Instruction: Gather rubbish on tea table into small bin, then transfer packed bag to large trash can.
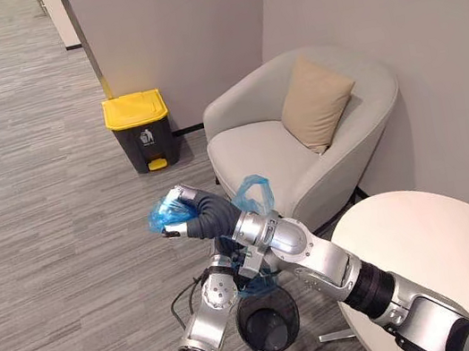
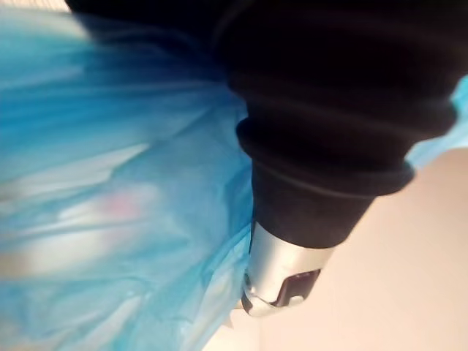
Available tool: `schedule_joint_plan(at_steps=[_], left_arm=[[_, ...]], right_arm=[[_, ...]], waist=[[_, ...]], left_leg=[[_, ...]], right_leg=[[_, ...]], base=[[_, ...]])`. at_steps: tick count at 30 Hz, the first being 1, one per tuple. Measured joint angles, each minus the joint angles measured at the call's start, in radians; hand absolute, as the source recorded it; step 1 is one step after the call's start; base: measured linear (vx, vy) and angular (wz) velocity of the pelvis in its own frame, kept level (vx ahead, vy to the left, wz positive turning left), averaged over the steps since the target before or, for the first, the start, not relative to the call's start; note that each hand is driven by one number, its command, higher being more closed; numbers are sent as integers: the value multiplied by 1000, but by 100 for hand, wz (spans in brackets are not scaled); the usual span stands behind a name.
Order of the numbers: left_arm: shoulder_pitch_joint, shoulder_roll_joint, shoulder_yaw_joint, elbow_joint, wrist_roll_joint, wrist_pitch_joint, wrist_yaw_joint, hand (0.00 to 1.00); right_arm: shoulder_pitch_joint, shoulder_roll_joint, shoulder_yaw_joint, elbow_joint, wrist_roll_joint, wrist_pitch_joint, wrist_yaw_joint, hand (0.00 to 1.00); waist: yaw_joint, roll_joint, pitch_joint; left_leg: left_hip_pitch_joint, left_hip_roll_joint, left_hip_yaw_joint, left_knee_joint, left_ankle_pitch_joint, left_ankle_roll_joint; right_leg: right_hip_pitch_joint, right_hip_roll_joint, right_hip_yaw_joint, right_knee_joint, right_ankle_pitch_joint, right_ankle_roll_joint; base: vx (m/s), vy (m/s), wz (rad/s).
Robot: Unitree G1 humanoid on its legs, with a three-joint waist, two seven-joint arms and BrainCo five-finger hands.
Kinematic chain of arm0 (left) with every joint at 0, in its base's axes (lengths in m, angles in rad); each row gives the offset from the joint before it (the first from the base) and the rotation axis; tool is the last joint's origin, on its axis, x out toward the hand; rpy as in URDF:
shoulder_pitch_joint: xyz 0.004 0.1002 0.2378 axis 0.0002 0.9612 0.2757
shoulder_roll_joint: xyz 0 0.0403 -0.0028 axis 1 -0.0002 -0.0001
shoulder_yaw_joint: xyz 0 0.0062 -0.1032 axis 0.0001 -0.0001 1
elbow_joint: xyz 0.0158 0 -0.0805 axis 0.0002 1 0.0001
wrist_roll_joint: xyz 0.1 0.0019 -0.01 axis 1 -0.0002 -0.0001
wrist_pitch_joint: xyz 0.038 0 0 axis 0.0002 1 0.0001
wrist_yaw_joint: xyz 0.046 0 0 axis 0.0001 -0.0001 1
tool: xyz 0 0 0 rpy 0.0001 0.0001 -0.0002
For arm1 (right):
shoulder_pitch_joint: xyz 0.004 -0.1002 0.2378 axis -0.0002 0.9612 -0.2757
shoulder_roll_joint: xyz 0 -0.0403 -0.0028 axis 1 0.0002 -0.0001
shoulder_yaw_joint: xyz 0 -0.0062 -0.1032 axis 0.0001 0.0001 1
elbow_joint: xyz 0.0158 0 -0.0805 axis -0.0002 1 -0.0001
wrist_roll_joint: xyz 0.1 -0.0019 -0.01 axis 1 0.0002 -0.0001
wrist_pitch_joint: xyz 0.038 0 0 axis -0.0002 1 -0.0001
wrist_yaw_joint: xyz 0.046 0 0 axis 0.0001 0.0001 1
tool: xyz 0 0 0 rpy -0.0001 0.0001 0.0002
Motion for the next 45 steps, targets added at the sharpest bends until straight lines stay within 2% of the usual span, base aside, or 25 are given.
schedule_joint_plan(at_steps=[12, 17, 18, 24, 31, 35, 38, 45], left_arm=[[-59, -9, 32, -3, -111, -4, 12, 100], [-55, -17, 49, -9, -122, -4, -4, 100], [-50, -23, 61, -15, -123, -4, -10, 100], [-7, -31, 101, -46, -133, -7, -13, 100], [46, -39, 158, -55, -153, -10, -28, 100], [78, -39, 190, -63, -155, -11, -29, 100], [105, -36, 221, -79, -173, -11, -28, 100], [142, -39, 290, -81, -173, -11, -31, 100]], right_arm=[[-19, 8, 4, 0, -1, -1, 9, 100], [44, 17, -2, 0, -46, -6, 31, 100], [76, 15, -3, 0, -78, -7, 33, 0], [182, -8, -57, 0, -249, -24, 47, 0], [257, -61, -123, 0, -514, -51, 16, 0], [269, -107, -174, 0, -656, -87, -29, 0], [306, -134, -238, 0, -756, -94, -74, 0], [388, -147, -385, -47, -816, -107, -126, 0]], waist=[[-2, 0, 0], [-1, 1, 0], [-2, 1, 1], [-3, 2, 1], [-2, 5, 3], [-2, 7, 7], [0, 9, 12], [-1, 17, 24]], left_leg=[[0, 0, 1, -1, 0, 0], [1, 0, 0, -2, 0, 0], [1, -1, 0, -2, 0, 0], [0, -2, -2, -4, 0, 0], [0, -4, -2, -5, 0, 0], [1, -5, -4, -5, 0, 0], [0, -6, -4, -5, -1, 0], [-1, -8, -2, -6, -1, 0]], right_leg=[[0, 0, 0, -1, 0, 0], [0, -1, 0, 0, 0, 0], [0, -1, 0, 0, -1, 1], [-1, -3, -2, 2, -4, 4], [-2, -5, -2, 4, -5, 6], [-4, -7, -2, 12, -13, 13], [-9, -8, -3, 20, -18, 13], [-12, -10, -2, 20, -19, 13]], base=[[0, 0, 0], [0, 0, 0], [0, 0, 0], [0, 0, 0], [0, 0, 0], [0, 0, 0], [0, 0, 0], [0, 0, 0]])
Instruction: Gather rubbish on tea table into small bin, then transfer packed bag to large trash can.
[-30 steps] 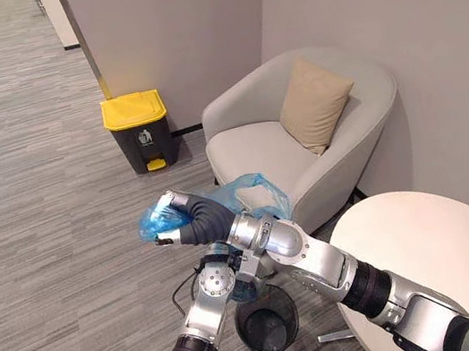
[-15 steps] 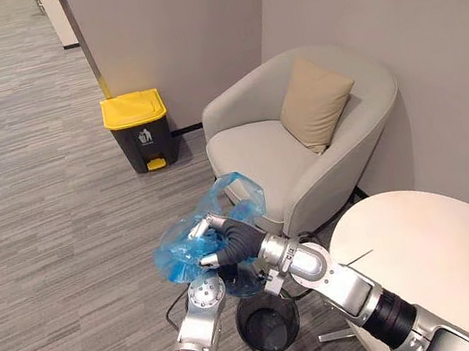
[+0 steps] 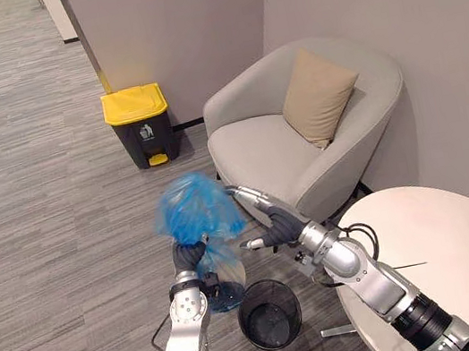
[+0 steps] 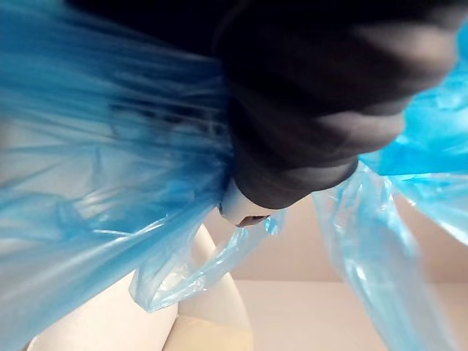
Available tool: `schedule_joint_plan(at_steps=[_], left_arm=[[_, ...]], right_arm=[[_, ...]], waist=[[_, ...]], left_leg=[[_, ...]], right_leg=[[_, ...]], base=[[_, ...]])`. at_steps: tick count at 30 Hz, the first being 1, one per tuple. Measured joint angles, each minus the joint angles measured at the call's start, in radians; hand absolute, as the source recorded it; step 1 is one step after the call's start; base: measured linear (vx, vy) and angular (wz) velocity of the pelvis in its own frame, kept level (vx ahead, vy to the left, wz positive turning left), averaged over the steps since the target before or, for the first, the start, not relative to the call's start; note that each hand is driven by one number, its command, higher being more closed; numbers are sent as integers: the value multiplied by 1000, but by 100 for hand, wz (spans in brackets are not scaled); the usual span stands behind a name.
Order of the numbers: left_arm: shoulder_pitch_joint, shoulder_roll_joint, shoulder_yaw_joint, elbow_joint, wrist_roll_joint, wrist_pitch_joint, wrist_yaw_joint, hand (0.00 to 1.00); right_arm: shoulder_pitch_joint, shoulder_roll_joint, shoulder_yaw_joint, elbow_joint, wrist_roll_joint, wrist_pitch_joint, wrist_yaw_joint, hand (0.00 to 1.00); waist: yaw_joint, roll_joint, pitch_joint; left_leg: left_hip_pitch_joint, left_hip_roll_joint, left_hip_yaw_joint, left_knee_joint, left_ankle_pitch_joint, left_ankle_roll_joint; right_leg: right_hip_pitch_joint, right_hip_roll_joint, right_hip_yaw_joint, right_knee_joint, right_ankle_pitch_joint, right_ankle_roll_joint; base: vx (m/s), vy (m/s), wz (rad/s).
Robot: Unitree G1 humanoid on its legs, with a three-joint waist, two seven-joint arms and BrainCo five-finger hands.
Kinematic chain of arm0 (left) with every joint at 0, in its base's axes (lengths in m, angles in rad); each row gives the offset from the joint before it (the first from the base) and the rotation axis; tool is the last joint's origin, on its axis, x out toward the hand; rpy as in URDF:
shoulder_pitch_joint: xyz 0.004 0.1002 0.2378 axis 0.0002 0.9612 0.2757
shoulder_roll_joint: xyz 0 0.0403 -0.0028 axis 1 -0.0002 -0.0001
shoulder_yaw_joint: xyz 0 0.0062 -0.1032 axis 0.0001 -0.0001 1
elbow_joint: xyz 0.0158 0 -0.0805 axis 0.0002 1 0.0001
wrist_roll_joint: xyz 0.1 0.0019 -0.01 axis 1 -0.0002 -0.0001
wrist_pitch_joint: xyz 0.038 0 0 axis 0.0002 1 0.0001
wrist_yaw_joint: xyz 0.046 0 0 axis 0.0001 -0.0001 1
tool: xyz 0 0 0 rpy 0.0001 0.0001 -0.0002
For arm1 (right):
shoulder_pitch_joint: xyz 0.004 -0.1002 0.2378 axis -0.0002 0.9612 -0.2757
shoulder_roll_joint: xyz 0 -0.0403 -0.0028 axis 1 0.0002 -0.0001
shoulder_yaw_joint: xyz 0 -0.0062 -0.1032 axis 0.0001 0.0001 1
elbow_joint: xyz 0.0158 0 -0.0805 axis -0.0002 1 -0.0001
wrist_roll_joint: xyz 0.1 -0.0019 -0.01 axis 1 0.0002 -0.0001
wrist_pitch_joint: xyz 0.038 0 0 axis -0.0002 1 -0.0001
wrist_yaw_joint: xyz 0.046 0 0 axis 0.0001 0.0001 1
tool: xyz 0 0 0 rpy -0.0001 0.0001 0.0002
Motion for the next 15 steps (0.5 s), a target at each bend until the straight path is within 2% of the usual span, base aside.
schedule_joint_plan(at_steps=[3, 10, 13, 15], left_arm=[[16, -2, 33, -1, -1, 0, -2, 100], [92, -14, 126, 1, -53, 0, -43, 100], [111, -1, 144, 40, -58, -2, -58, 100], [111, 11, 144, 95, -58, -2, -81, 100]], right_arm=[[33, 18, -75, -30, 48, -7, -8, 0], [198, 120, -299, -21, 242, -9, -6, 0], [232, 136, -339, 40, 290, -7, -2, 0], [256, 157, -371, 156, 320, -4, -1, 0]], waist=[[-2, 1, 1], [-12, 13, 8], [-27, 19, 13], [-28, 21, 14]], left_leg=[[1, 0, 0, 0, 0, 0], [1, 0, 0, 0, -1, 0], [1, 1, 0, 0, -2, -1], [1, 1, -2, 0, -3, -2]], right_leg=[[0, 0, 0, -1, 0, 0], [-1, -1, -2, -9, 0, 0], [0, 1, -3, -11, 0, 0], [4, 2, -5, -18, 2, -2]], base=[[0, 0, 0], [0, 0, 0], [0, 0, 0], [0, 0, 0]])
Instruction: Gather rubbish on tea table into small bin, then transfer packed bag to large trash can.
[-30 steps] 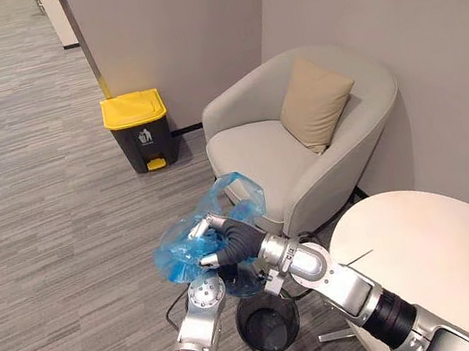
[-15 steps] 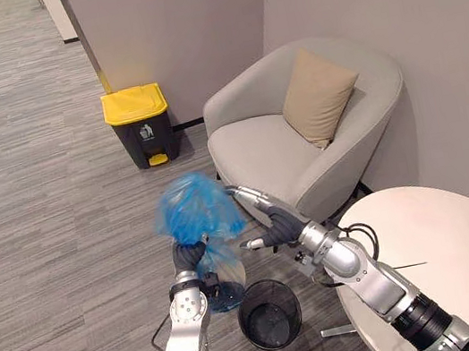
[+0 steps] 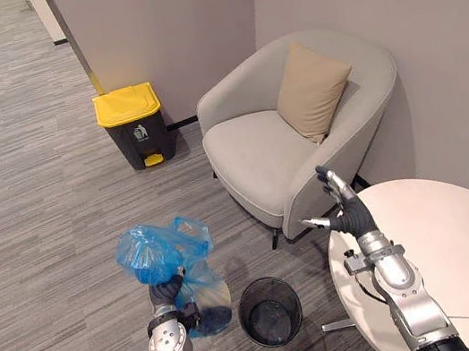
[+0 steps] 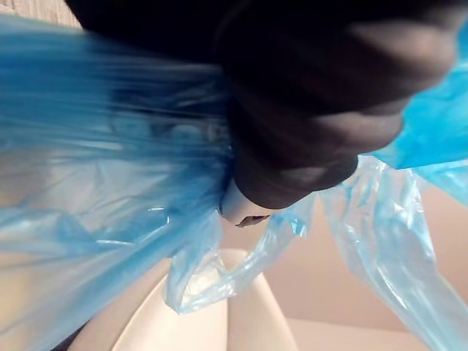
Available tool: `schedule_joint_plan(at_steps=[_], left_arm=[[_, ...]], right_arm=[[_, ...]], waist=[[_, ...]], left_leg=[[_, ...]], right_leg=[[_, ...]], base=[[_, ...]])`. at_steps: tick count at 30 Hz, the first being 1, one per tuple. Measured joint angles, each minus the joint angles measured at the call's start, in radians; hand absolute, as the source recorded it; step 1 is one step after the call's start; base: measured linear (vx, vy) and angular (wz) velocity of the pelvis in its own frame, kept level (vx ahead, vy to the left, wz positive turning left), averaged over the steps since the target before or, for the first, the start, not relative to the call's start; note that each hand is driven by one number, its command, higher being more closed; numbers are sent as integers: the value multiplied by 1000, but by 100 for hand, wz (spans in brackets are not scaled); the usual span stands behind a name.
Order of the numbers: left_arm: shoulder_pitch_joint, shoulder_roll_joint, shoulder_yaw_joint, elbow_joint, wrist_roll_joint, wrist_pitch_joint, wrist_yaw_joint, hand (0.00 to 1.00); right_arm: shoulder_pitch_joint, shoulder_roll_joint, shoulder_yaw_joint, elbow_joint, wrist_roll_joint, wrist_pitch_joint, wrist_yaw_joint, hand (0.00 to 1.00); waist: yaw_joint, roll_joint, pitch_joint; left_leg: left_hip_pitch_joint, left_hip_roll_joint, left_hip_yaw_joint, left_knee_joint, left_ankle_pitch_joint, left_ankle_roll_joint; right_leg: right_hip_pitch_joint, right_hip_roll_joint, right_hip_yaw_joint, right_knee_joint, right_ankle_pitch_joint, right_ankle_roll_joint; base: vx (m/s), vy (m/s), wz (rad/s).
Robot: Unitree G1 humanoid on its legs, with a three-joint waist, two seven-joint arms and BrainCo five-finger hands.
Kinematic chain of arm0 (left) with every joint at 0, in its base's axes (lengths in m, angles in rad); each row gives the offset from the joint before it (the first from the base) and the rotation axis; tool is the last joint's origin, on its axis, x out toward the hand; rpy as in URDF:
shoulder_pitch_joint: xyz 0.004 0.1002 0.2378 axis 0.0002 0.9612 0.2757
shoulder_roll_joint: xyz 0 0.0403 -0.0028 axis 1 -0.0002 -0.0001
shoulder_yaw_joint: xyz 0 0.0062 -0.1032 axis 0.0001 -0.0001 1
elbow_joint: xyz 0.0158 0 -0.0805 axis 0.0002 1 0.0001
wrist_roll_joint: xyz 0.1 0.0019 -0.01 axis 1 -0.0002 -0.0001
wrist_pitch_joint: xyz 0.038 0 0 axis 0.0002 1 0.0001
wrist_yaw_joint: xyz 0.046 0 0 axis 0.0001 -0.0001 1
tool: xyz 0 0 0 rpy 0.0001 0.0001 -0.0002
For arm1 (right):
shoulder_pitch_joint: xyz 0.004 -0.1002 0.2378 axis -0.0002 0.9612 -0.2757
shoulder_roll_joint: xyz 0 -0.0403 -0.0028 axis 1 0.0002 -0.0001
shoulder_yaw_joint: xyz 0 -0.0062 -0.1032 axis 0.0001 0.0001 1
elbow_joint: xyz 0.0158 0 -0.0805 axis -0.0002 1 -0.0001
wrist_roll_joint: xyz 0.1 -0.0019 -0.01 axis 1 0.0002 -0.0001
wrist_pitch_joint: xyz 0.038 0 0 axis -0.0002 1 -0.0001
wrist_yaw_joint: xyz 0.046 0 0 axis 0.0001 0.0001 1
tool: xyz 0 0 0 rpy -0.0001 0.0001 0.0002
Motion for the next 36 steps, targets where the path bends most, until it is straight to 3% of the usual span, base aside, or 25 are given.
schedule_joint_plan(at_steps=[6, 11, 28, 34, 35, 36], left_arm=[[17, 15, 3, 77, 1, 0, -50, 100], [45, 18, 13, 127, 2, 0, -74, 100], [117, 18, 25, 204, 23, 1, -115, 100], [56, 8, 23, 156, 22, 0, -109, 100], [48, 7, 22, 131, 22, -2, -106, 100], [47, 1, 18, 116, 22, -3, -101, 100]], right_arm=[[14, 29, -46, 261, 31, 28, 0, 0], [32, 30, -63, 372, 34, 37, 0, 0], [31, 28, -46, 439, 39, 52, 0, 0], [-16, 42, 12, 390, 30, 54, -6, 0], [-6, 47, 26, 356, 30, 54, -8, 0], [-1, 51, 36, 340, 29, 53, -7, 0]], waist=[[-1, 18, 12], [-1, 21, 14], [4, 24, 23], [16, 2, 92], [16, 7, 102], [23, -2, 103]], left_leg=[[1, 0, 0, 0, -2, -3], [1, 0, -2, 0, -6, -5], [-7, 0, 22, 1, -10, -4], [-172, 12, 20, 204, -65, 32], [-197, 7, 5, 229, -74, 38], [-198, -2, -11, 245, -79, 42]], right_leg=[[8, 1, -2, -7, 0, 0], [10, 2, -4, -16, 0, 0], [-27, 0, 22, 13, -2, 2], [-183, -39, 70, 253, -76, 27], [-234, -59, 101, 483, -183, 33], [-243, -69, 112, 606, -226, 37]], base=[[10, 0, 0], [0, 0, 0], [-3, 2, -4], [-95, 13, 5], [-91, -73, 46], [-82, -104, 64]])
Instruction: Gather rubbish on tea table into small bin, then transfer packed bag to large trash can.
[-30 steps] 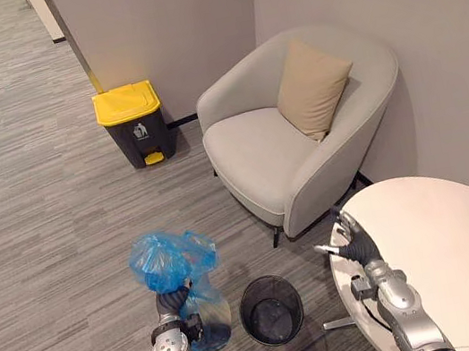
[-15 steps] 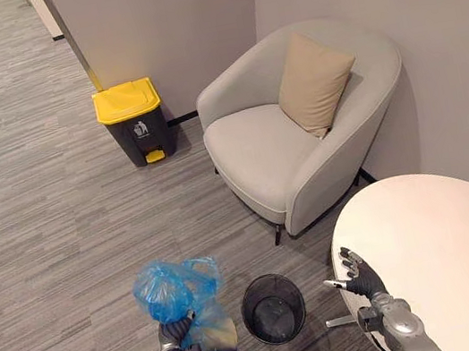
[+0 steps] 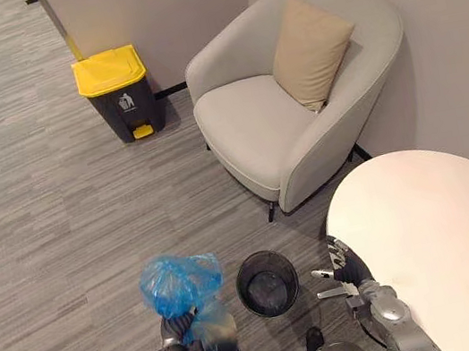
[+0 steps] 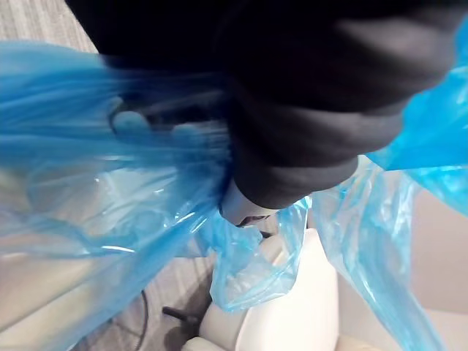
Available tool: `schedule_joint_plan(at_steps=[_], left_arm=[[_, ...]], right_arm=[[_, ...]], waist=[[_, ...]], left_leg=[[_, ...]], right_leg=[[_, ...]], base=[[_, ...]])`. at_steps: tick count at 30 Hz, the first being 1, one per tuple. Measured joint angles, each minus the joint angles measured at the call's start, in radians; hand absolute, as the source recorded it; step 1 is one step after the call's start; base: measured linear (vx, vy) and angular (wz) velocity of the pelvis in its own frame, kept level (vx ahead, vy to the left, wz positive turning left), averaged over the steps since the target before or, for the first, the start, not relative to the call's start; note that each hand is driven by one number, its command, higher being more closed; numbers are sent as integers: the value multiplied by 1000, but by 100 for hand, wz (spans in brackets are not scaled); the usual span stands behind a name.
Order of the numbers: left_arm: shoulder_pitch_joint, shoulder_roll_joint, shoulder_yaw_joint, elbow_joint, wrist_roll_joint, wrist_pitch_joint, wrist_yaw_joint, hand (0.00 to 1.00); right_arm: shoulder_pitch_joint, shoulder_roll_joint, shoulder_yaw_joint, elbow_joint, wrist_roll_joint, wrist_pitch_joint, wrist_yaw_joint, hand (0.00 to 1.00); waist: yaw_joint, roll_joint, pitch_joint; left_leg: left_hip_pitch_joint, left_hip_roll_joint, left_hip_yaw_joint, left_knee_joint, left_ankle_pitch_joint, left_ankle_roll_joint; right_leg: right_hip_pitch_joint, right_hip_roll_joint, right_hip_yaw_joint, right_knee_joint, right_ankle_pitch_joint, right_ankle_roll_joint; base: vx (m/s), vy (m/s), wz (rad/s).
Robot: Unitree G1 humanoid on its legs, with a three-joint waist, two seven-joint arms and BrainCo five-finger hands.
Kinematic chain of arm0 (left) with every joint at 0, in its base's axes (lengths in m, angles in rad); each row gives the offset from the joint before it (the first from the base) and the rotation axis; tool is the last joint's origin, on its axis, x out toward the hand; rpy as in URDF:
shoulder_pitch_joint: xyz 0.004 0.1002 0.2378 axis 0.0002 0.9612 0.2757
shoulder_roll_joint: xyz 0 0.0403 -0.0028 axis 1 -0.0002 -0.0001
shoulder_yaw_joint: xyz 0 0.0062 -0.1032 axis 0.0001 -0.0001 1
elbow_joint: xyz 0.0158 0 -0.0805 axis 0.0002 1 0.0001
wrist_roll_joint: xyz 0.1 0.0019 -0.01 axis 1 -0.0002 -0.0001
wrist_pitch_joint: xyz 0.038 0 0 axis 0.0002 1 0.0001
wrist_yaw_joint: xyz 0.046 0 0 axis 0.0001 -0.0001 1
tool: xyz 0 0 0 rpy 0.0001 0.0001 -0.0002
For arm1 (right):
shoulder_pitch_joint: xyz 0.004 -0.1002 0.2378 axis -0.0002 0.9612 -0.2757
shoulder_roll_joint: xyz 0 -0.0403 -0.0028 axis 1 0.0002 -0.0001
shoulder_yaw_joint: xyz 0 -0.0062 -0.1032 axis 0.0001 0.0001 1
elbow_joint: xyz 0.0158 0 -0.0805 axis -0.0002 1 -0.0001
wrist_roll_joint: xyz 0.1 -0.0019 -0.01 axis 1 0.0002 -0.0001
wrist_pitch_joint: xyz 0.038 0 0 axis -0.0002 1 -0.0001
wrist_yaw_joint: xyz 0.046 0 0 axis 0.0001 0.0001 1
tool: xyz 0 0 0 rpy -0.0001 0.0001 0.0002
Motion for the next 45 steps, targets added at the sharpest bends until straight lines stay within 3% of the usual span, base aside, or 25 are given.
schedule_joint_plan(at_steps=[1, 2, 4, 5, 6, 8, 9, 11, 12, 15, 17, 18, 19, 21, 23, 26, 34, 38, 40, 42, 44, 45], left_arm=[[11, -5, 0, -33, 0, -3, 10, 100], [26, -11, 4, -78, -2, -7, 19, 100], [32, -40, 6, -106, -2, -9, 29, 100], [50, -70, 3, -121, -5, -13, 33, 100], [58, -83, -4, -126, -10, -12, 33, 100], [83, -92, -28, -147, -22, -13, 33, 100], [84, -90, -31, -163, -22, -13, 33, 100], [63, -90, -38, -170, -22, -12, 33, 100], [71, -90, -43, -186, -21, -13, 33, 100], [67, -83, -45, -211, -21, -13, 32, 100], [64, -58, -74, -208, -21, -13, 34, 100], [65, -44, -92, -173, -21, -21, 34, 100], [30, -22, -100, -99, -20, -23, 34, 100], [8, 4, -102, -59, -19, -22, 34, 100], [7, 10, -102, -52, -18, -23, 35, 100], [7, 29, -99, -51, 0, -23, 32, 100], [10, 34, -96, -43, 5, -22, 28, 100], [7, 36, -73, -49, 19, -21, 24, 100], [23, 39, -70, -50, 19, -19, 13, 100], [53, 39, -72, -69, 19, -9, 9, 100], [72, 35, -81, -104, 19, -6, 9, 100], [68, 37, -81, -104, 19, -6, 9, 100]], right_arm=[[-1, 1, 24, -15, 0, -2, 0, 0], [-9, 0, 42, -41, 0, -5, -1, 0], [-22, -10, 48, -91, 1, -6, -12, 0], [-22, -26, 46, -124, 1, -8, -23, 0], [-22, -26, 48, -134, 1, -8, -29, 0], [-5, -34, 44, -135, 3, -7, -41, 0], [-3, -34, 40, -142, 2, -6, -44, 0], [-4, -27, 18, -167, 2, -4, -62, 0], [0, -29, 2, -188, 2, -3, -73, 0], [8, -22, -23, -221, 2, -4, -81, 0], [9, -18, -27, -201, 2, -4, -82, 0], [17, -7, -45, -154, 2, -5, -82, 0], [2, 23, -65, -76, 2, 2, -82, 0], [-3, 28, -70, -30, 2, 7, -80, 0], [-8, 20, -83, 25, 2, 17, -80, 0], [-15, 21, -103, 40, 2, 18, -80, 0], [-54, 20, -113, 74, 2, 21, -81, 0], [-51, 28, -110, 87, 2, 23, -80, 0], [-49, 34, -111, 87, 2, 23, -80, 0], [-43, 34, -110, 85, 1, 23, -79, 0], [-19, 32, -105, 72, 2, 23, -77, 0], [-12, 35, -104, 72, 2, 23, -77, 0]], waist=[[10, -16, -1], [21, -33, -6], [53, -2, 0], [80, 32, 5], [81, 53, 11], [72, 70, 10], [62, 63, 10], [62, 49, 19], [61, 51, 20], [59, 51, 19], [54, 46, 18], [32, 65, -11], [14, 34, -28], [5, 18, -33], [10, 20, -31], [7, 17, -32], [8, -9, -15], [3, -60, 12], [5, -77, 23], [5, -78, 28], [1, -63, 43], [-4, -50, 48]], left_leg=[[-15, -11, -18, 28, 0, 0], [-63, -22, -39, 75, 2, -8], [-105, -8, -58, 88, 11, -19], [-132, 13, -73, 75, 33, -32], [-140, 20, -94, 68, 49, -31], [-141, 38, -108, 14, 68, -45], [-151, 56, -54, -18, 50, -41], [-187, 72, 37, 87, 41, -27], [-184, 79, 84, 218, 16, 10], [-157, 92, 142, 356, -117, 78], [-145, 96, 163, 446, -186, 83], [-86, 98, 165, 386, -248, -5], [-49, 18, 172, 240, -201, 31], [-32, -43, 161, 133, -130, 54], [-26, -68, 160, 126, -107, 49], [-15, -86, 149, 116, -100, 58], [9, -103, 129, 10, -41, 66], [10, -137, 104, 16, -85, 88], [5, -155, 91, 54, -114, 97], [-6, -158, 75, 95, -157, 111], [15, -165, 29, 134, -193, 144], [18, -160, 16, 137, -197, 148]], right_leg=[[12, -11, 18, 98, -29, 15], [29, -10, 29, 82, -70, 8], [63, 29, 24, -36, -96, 0], [97, 65, 5, -146, -121, -51], [104, 77, -22, -162, -104, -58], [112, 89, -91, -168, -84, -85], [114, 70, -154, -206, -61, -106], [110, 48, -195, -222, -40, -118], [109, 34, -225, -216, -36, -119], [108, 0, -277, -189, -35, -115], [112, -35, -302, -189, -37, -87], [121, -46, -311, -207, -28, -39], [112, -65, -288, -260, 2, 4], [124, -69, -264, -359, 62, 12], [178, -71, -254, -454, 132, 26], [213, -75, -256, -500, 158, 30], [188, -80, -277, -478, 162, 13], [145, -141, -292, -316, 47, 16], [147, -169, -297, -267, 9, 2], [145, -166, -270, -219, -35, -76], [67, -164, -168, -30, -5, -182], [41, -143, -137, 7, -12, -170]], base=[[-109, -218, 67], [-151, -206, 61], [-241, -166, 25], [-261, -124, 18], [-221, -105, 40], [-235, -90, 97], [-256, -75, 117], [-147, -12, 93], [-95, 17, 73], [-122, 111, 62], [-127, 237, 47], [-65, 373, 70], [-10, 295, 69], [17, 173, 53], [38, 156, 23], [6, 98, 11], [-65, -9, 8], [-68, 31, 34], [11, 52, 35], [54, 42, 19], [130, 84, 32], [219, 108, 45]])
